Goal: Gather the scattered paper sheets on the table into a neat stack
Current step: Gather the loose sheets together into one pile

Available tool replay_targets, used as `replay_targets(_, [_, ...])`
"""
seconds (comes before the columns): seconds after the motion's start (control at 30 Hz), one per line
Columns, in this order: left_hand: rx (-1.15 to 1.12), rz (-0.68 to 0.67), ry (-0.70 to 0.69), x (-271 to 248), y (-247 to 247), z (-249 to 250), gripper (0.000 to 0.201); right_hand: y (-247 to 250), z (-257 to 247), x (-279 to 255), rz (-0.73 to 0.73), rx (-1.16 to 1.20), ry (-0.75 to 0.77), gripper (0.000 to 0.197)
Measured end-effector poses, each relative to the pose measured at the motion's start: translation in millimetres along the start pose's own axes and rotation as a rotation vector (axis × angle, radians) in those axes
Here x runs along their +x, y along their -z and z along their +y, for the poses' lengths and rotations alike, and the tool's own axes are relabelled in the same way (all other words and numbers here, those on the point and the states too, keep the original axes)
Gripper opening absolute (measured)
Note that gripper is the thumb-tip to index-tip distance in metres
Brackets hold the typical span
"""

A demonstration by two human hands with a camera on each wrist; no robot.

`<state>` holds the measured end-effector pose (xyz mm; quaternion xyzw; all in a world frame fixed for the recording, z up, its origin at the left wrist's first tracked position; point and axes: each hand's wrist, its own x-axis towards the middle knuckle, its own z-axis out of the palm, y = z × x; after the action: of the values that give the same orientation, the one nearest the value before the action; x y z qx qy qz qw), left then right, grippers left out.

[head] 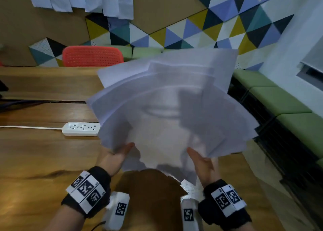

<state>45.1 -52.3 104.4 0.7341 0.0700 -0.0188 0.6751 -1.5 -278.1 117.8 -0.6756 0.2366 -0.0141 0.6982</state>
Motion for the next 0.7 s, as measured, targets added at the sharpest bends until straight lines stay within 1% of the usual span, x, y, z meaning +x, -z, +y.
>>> replay_targets(0.03, [-0.015, 0.028, -0.027, 2, 3, 1, 0.032, 2, -5, -1, 0.001, 0.010, 0.044, 0.012])
replay_targets(0.07, [-0.049, 0.021, -0.005, 3, 6, 2, 0.035, 4, -10, -2, 0.002, 0.002, 0.133, 0.009])
replay_targets(0.1, [-0.102, 0.005, 0.014, 1, 8, 6, 0.041, 6, -13, -2, -0.005, -0.015, 0.217, 0.020])
replay_targets(0.13, [-0.148, -0.035, 0.028, 1, 11, 8, 0.053, 9, -15, 0, 0.001, -0.020, 0.259, 0.023])
replay_targets(0.17, [-0.137, -0.049, 0.023, 0, 13, 10, 0.064, 11, -15, 3, 0.008, -0.010, 0.272, 0.025])
replay_targets(0.2, [-0.089, -0.045, 0.002, -1, 13, 10, 0.064, 11, -16, 3, -0.005, -0.018, 0.268, 0.024])
replay_targets(0.27, [-0.038, -0.025, -0.006, -5, 10, 9, 0.040, 11, -14, 4, -0.049, -0.063, 0.232, 0.016])
replay_targets(0.3, [-0.055, -0.037, 0.020, -5, 8, 7, 0.036, 11, -10, 6, -0.056, -0.037, 0.251, 0.017])
replay_targets(0.37, [-0.114, -0.076, 0.067, -6, 3, 6, 0.039, 8, -8, 7, -0.063, 0.030, 0.303, 0.031])
replay_targets(0.4, [-0.099, -0.064, 0.056, -7, 2, 9, 0.032, 7, -11, 7, -0.072, 0.050, 0.325, 0.036])
replay_targets(0.43, [-0.052, -0.036, 0.028, -8, 2, 13, 0.023, 6, -14, 7, -0.086, 0.061, 0.357, 0.040])
replay_targets(0.47, [-0.020, 0.005, -0.034, -9, 4, 16, 0.020, 6, -17, 8, -0.094, 0.060, 0.392, 0.044])
replay_targets(0.5, [-0.002, 0.042, -0.094, -10, 6, 21, 0.026, 8, -20, 8, -0.104, 0.063, 0.420, 0.049])
replay_targets(0.53, [0.000, 0.050, -0.132, -11, 7, 26, 0.034, 12, -21, 9, -0.115, 0.065, 0.449, 0.053])
replay_targets(0.57, [-0.017, 0.009, -0.148, -12, 11, 29, 0.047, 15, -23, 9, -0.129, 0.083, 0.471, 0.056])
replay_targets(0.6, [-0.036, -0.048, -0.159, -12, 13, 31, 0.065, 17, -24, 8, -0.148, 0.109, 0.491, 0.058])
replay_targets(0.63, [-0.051, -0.089, -0.137, -12, 14, 29, 0.083, 17, -25, 7, -0.174, 0.133, 0.498, 0.059])
replay_targets(0.67, [-0.094, -0.118, -0.110, -11, 13, 27, 0.093, 15, -26, 6, -0.191, 0.131, 0.516, 0.059])
replay_targets(0.7, [-0.135, -0.144, -0.094, -10, 12, 24, 0.099, 11, -26, 5, -0.194, 0.109, 0.545, 0.060])
